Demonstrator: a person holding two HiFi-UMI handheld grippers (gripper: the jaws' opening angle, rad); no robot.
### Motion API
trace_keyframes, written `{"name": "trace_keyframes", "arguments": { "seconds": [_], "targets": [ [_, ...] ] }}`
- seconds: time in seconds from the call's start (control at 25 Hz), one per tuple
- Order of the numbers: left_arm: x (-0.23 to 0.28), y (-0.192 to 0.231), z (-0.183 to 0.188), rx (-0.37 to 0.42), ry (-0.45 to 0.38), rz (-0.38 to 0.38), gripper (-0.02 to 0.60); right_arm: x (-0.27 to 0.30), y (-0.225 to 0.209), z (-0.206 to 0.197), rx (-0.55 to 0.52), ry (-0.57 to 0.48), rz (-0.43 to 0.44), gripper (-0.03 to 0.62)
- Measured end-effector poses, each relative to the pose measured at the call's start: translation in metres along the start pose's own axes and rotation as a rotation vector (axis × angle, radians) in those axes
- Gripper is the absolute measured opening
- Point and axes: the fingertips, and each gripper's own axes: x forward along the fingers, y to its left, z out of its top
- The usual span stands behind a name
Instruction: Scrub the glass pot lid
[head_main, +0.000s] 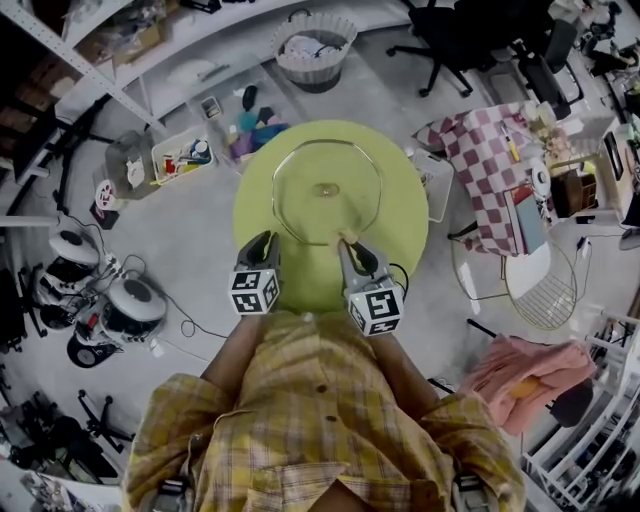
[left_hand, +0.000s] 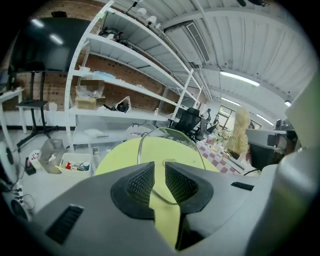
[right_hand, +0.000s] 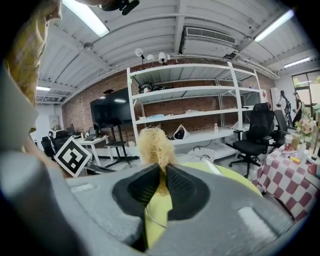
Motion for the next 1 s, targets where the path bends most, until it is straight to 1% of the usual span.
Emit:
{"name": "trace_keyframes", "arguments": {
  "seconds": [0.08, 0.32, 0.48, 0.56, 0.72, 0.92, 1.0],
  "targets": [
    [0.009, 0.006, -0.006, -0.035, 0.017, 0.010, 0.046, 0.003, -0.001, -0.001, 0.005, 0.001, 0.013, 0.037],
    [0.033, 0.024, -0.024, -0.068, 0.065, 0.039, 0.046, 0.018, -0.002, -0.011, 0.011, 0.016, 0.041, 0.037],
    [0.051, 0.033, -0.028, -0.132, 0.078, 0.044, 0.046, 0.027, -0.006, -0.013, 0.014, 0.022, 0.050, 0.037],
    [0.059, 0.039, -0.031, -0.163, 0.086, 0.042, 0.046, 0.031, -0.008, -0.015, 0.015, 0.026, 0.050, 0.037],
    [0.074, 0.045, -0.037, -0.202, 0.109, 0.025, 0.046, 0.038, -0.011, -0.016, 0.017, 0.036, 0.046, 0.037],
    [0.086, 0.047, -0.045, -0.229, 0.131, 0.009, 0.069, 0.040, -0.014, -0.018, 0.021, 0.052, 0.040, 0.037],
    [0.089, 0.049, -0.046, -0.237, 0.132, 0.009, 0.069, 0.041, -0.014, -0.020, 0.021, 0.058, 0.039, 0.037]
  ]
}}
